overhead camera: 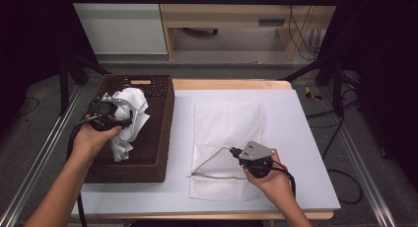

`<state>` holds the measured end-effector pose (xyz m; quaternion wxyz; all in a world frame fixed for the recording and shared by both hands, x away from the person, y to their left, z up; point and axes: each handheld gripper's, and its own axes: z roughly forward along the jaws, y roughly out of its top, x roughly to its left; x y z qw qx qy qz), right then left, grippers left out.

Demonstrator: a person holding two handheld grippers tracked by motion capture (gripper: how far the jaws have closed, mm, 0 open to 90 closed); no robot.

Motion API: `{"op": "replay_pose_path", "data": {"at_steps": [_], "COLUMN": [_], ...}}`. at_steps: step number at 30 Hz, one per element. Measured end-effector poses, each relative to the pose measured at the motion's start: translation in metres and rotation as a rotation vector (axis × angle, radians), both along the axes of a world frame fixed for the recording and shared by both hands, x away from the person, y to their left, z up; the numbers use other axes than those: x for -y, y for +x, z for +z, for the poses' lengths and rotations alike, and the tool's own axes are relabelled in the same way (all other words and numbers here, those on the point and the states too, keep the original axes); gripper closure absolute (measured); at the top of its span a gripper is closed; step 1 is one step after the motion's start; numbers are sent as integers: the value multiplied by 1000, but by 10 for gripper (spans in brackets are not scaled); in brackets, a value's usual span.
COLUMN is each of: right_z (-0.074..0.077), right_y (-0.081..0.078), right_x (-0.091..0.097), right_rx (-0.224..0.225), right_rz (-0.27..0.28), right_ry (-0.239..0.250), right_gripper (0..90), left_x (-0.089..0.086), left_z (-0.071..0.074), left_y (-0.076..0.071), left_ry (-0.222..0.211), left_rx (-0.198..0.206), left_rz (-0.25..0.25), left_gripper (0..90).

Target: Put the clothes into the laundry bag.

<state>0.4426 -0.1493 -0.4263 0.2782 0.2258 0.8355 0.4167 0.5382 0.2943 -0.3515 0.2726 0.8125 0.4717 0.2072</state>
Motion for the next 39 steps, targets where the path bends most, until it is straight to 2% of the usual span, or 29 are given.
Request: {"op": "replay_pose_path", "data": {"at_steps": [6,12,19,21,22,31,34,35,39], "right_z": [0,0,-1,-1,-1,0,0,0,-1], "right_y": [0,1,2,2,2,2,2,2,3], "right_x": [2,3,3,4,4,4,4,4,5], "right_rx": [-5,-12,-21,-23,-23,-29,-32,-31,-42], "right_rz": [-4,-1,8,8,8,9,12,14,21], "right_ry": [11,17,32,33,34,42,47,48,68], "right_gripper": [893,893,894,894,893,894,893,893,893], "left_x": [4,11,24,27,31,48,53,57,68], "left_z": [13,31,43,47,50,57,60,61,65], "left_y": [-8,-17,-26,-27,-28,-37,-42,-44,-52], "left_ry": [-15,-27,-13,-23,-44,-44,-49,-67,-57], "left_rx": [38,81,105,113,127,143,151,158,159], "left_rz": [-4,-35,-63,-71,-77,-125,-139,-140,-185], "left_gripper": [687,687,686,686,686,686,685,685,686]}}
